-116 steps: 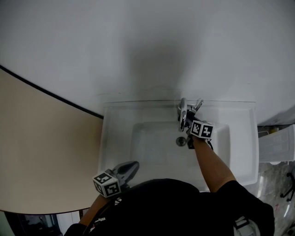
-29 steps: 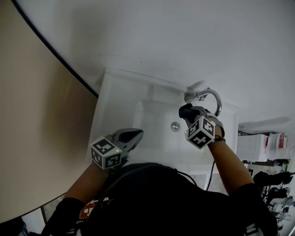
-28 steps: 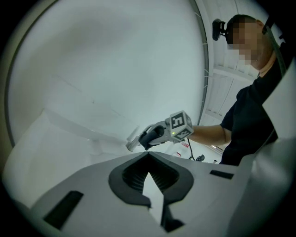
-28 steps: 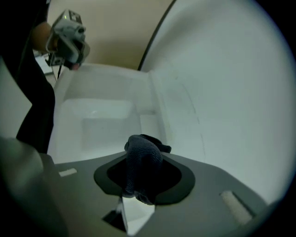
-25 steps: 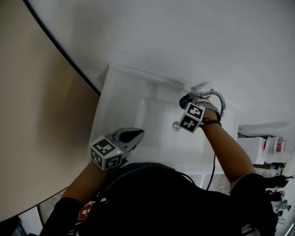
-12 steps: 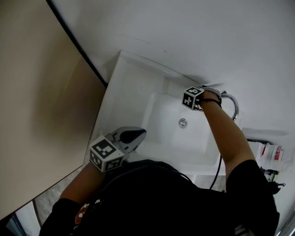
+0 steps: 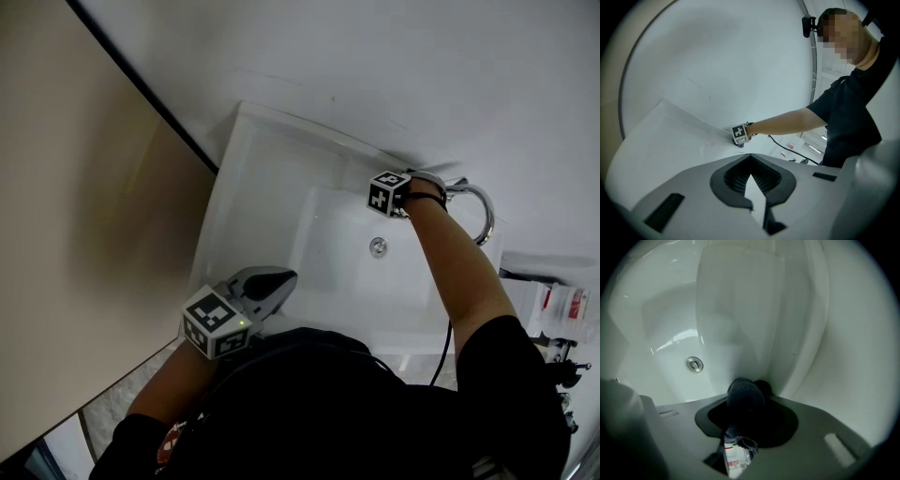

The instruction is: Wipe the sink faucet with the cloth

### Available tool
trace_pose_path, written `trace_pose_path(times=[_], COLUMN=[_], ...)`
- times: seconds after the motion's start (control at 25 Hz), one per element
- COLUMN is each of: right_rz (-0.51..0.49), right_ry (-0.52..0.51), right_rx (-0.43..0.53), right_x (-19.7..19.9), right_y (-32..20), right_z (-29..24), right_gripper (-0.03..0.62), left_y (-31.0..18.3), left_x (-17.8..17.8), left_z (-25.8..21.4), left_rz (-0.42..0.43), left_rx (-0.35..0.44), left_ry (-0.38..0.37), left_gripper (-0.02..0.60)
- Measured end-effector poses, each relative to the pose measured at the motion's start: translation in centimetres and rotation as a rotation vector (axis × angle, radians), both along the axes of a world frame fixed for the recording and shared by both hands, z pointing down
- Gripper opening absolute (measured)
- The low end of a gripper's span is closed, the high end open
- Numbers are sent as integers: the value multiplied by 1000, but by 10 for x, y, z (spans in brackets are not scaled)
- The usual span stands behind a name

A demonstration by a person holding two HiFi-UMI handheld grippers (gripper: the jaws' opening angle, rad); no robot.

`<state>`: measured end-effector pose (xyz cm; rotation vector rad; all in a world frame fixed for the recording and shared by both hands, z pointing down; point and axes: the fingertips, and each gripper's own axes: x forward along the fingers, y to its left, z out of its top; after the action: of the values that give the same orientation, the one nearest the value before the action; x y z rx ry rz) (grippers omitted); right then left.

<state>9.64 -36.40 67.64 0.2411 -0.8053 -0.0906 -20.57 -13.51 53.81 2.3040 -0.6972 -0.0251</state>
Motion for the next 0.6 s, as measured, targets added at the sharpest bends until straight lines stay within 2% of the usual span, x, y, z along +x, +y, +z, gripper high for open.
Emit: trace_pose_path(times=[0.12,0.32,0.48,0.6], right_rz=[0,18,-43,-59], right_ry=[-17,29,78,79], right_rx=[-9,-6,-25,-16], right_x=[0,-1,2,2], right_y=[6,15,22,17], right_z=[-8,-43,-67,-60], right_gripper=[121,120,120,120], left_y=[4,2,-2,-5], left_x=[4,-10,-16,-16], left_z=[-3,-4,-8,-8], left_rz=[10,-8,-18,-23], left_rx=[11,22,39,38], left_ry=[-2,-11,-18,2], left_gripper=[-8,-8,-8,-8])
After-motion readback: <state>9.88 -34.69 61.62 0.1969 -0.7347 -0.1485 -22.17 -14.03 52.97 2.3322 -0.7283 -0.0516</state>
